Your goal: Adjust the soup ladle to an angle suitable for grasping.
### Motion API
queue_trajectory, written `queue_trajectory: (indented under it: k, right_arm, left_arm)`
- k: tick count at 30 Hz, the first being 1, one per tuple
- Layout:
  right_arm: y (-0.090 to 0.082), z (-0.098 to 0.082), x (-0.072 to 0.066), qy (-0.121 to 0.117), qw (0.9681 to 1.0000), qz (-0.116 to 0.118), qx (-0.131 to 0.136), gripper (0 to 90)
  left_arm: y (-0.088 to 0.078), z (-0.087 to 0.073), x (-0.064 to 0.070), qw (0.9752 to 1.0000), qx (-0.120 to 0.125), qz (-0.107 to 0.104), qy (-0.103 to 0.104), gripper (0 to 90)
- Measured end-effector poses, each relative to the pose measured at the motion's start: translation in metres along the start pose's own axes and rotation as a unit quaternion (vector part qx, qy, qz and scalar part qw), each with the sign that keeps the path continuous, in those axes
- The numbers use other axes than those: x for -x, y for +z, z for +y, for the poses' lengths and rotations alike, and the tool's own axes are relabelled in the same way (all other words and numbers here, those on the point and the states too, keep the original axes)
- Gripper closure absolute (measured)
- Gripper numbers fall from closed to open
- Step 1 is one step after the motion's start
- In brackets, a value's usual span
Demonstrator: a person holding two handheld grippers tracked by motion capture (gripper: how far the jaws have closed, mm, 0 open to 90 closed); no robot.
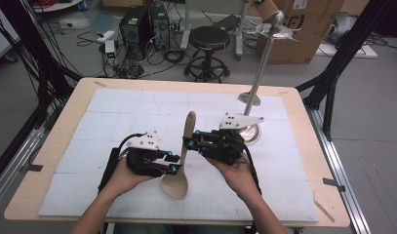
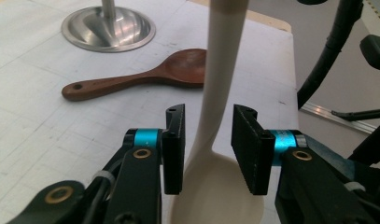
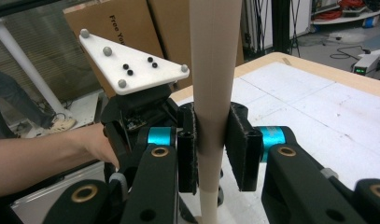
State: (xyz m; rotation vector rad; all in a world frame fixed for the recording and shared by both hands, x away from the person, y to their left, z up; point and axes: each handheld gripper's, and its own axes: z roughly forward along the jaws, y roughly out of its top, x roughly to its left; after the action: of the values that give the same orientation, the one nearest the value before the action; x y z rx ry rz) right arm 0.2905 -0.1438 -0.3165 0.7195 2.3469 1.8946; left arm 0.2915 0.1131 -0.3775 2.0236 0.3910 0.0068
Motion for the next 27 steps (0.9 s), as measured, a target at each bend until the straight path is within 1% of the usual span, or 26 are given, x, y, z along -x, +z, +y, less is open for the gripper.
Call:
queue_trajectory:
  k: [1,3,4,5,9,10,12,15,17,20,24,27]
  right_arm:
    - [0.000,0.000,0.000,0.000,1.0000,0.000,0.000,75.2]
    - [0.001,0.000,-0.001,0.000,1.0000,0.000,0.000,75.1]
    - [0.002,0.000,-0.002,-0.003,1.0000,0.000,0.002,74.9]
    - [0.002,0.000,-0.002,-0.004,1.0000,-0.002,0.001,74.6]
    - [0.004,-0.002,-0.003,-0.009,0.9999,-0.010,0.004,72.3]
    - [0.006,-0.003,-0.003,-0.010,0.9999,-0.011,0.000,71.4]
    - [0.008,-0.005,-0.004,-0.014,0.9998,-0.016,-0.002,71.2]
    - [0.012,-0.008,-0.003,-0.014,0.9998,-0.015,-0.005,70.9]
    - [0.014,-0.010,-0.003,-0.018,0.9997,-0.018,-0.007,71.3]
    - [0.015,-0.011,-0.003,-0.025,0.9994,-0.024,0.003,74.5]
    - [0.018,-0.012,-0.003,-0.023,0.9994,-0.022,0.010,75.4]
    - [0.018,-0.011,-0.004,-0.026,0.9995,-0.011,0.014,76.1]
  left_arm:
    - [0.001,0.000,0.001,1.0000,0.001,-0.003,0.001,68.7]
    - [0.001,0.000,0.002,0.9999,-0.001,0.008,0.011,74.5]
    - [0.001,0.000,0.001,0.9999,0.000,0.006,0.009,76.8]
    - [0.001,0.000,0.001,1.0000,0.000,0.006,0.005,76.9]
    - [0.001,0.001,0.002,0.9998,-0.002,0.016,0.011,77.5]
    - [0.001,0.001,0.002,0.9999,0.001,0.014,0.008,77.5]
    - [0.000,0.001,0.002,0.9998,0.001,0.016,0.009,77.6]
    - [0.000,0.001,0.002,0.9998,0.001,0.018,0.008,77.7]
    - [0.000,0.001,0.002,0.9998,0.000,0.020,0.007,77.8]
    - [0.000,0.001,0.002,0.9997,-0.001,0.021,0.010,77.8]
    - [0.000,0.001,0.002,0.9998,0.001,0.019,0.008,77.9]
    - [-0.002,0.001,0.002,0.9999,0.009,0.011,0.006,77.7]
